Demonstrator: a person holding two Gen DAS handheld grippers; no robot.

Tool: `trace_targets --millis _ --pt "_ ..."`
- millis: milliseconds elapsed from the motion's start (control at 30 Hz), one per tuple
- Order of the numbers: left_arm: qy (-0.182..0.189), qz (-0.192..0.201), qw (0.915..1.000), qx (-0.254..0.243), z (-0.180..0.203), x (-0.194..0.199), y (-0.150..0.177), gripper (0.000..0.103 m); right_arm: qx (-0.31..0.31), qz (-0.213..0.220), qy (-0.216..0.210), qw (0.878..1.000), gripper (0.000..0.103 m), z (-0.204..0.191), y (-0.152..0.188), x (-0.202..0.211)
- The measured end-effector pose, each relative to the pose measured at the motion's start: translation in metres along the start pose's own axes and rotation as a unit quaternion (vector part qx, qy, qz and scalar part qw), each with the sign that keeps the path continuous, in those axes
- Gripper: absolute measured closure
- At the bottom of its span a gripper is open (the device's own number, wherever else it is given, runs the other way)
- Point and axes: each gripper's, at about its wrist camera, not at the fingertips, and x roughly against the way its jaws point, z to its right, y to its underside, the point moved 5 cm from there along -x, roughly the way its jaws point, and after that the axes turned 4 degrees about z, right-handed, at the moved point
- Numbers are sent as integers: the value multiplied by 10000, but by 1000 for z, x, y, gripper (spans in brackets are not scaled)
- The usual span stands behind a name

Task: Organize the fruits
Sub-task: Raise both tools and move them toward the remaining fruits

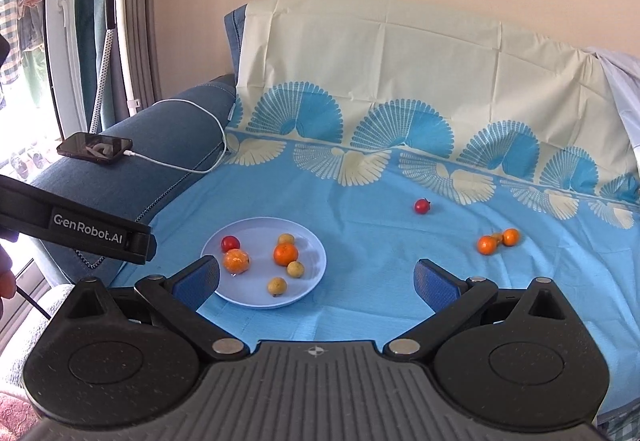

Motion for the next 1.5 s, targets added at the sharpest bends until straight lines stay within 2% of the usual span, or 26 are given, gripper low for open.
trace_targets --millis 200,467,733,1500 --pt "10 11 10000 36 -4 0 1 0 -23 3 -23 10000 1 -1 1 1" --pt "252 -66 9996 48 -1 -1 1 0 -12 8 -3 10000 1 -2 0 1" --pt "170 -77 9998 3 -1 -7 1 0 10 -46 5 10000 1 -2 0 -2" --pt "217 -206 9991 284 -10 -26 -9 0 5 -230 22 9997 1 -5 4 -22"
